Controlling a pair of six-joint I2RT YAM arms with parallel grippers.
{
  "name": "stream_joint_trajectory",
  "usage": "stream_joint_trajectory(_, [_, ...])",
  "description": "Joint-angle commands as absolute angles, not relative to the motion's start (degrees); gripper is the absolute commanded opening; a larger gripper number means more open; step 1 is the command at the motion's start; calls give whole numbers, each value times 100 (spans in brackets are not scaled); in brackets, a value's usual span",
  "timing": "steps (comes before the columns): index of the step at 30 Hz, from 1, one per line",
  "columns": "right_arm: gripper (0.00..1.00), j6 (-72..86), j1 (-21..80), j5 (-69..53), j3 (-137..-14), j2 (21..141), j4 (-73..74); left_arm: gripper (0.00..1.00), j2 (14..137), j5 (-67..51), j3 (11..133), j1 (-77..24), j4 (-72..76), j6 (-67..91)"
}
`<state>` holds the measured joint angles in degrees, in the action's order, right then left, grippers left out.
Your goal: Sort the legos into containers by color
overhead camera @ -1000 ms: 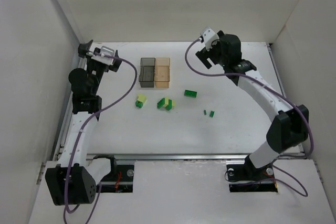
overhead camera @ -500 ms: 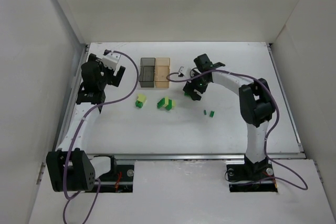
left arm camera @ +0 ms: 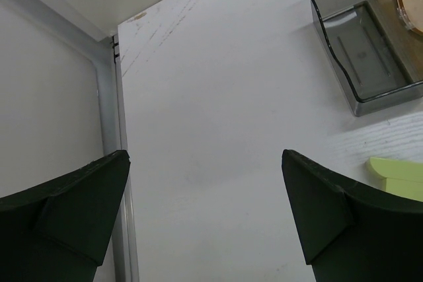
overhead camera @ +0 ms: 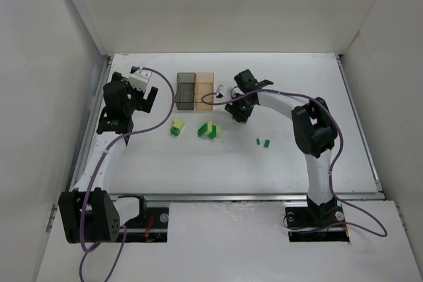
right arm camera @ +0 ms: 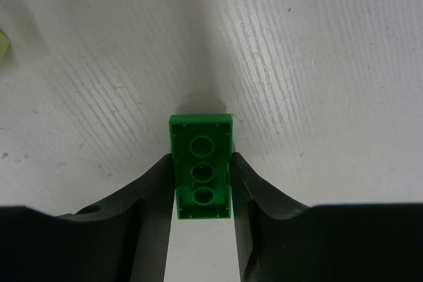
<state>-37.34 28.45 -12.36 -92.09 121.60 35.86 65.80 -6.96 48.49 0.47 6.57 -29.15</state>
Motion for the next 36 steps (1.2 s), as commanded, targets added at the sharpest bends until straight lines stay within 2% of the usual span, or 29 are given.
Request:
stream_joint_trajectory(1, [9,-3604,2856,-1020,-9202,12085,3428,99,6381,-686,4799,35,870,-2778])
stream_joint_trajectory(2, [0,-3412,2909,-1115,-9263,11928,3497,99,6381,-686,4799,35,870,-2777])
stream_joint_trajectory(5, [0,-2955,2909,-1335,-9316,11550,3394,99,6329,-738,4799,-17,870,-2777])
stream_joint_trajectory(7, [0,-2270,2726,-1772,-9229,11006,2824,99,6328,-791,4738,-18,870,-2777])
stream_joint_trajectory(8, [0,-1911,2655,-1975,-9081,10813,2508,99,6328,-791,4737,-18,870,-2777])
stream_joint_trajectory(9, [0,-1437,2585,-2143,-8949,10445,1565,99,6276,-843,4685,-18,870,-2777])
stream_joint_trajectory(10, [0,-258,2532,-2214,-8791,10294,1016,99,6275,-905,4632,-18,922,-2777])
stream_joint_trajectory(13, [0,1888,2636,-1541,-8718,10308,-94,99,6275,-1063,4579,-18,976,-2708])
stream_joint_trajectory(14, [0,2325,2767,-929,-8875,10457,-97,99,6275,-1142,4579,-18,976,-2707])
stream_joint_trajectory(16, [0,3272,2847,-713,-9219,10965,-97,99,6214,-1317,4526,-18,976,-2550])
stream_joint_trajectory(20, [0,3875,2953,-958,-9711,11678,-97,99,6162,-1529,4526,-70,976,-2496])
stream_joint_trajectory(24, [0,3701,3172,-905,-9993,11953,-97,99,6161,-1687,4465,-70,976,-2496])
stream_joint_trajectory(27, [5,3639,3226,-835,-10046,12084,-97,99,6161,-1688,4465,-70,976,-2444])
stream_joint_trajectory(28, [17,3639,3226,-783,-10046,12085,-97,99,6161,-1740,4465,-70,976,-2443])
stream_joint_trajectory(31, [40,3639,3226,-782,-10046,12085,-97,99,6161,-1740,4465,-70,914,-2391])
stream_joint_trajectory(32, [58,3639,3226,-782,-10046,12085,-97,99,6161,-1740,4465,-70,914,-2391])
stream_joint_trajectory(34, [73,3586,3226,-782,-10046,12085,-44,99,6161,-1793,4465,-70,914,-2391])
stream_joint_trajectory(35, [90,3586,3226,-921,-10046,12085,-44,99,6161,-1845,4465,-70,914,-2391])
stream_joint_trajectory(36, [100,3525,3226,-1010,-10098,12085,-44,99,6161,-1898,4465,-70,862,-2443])
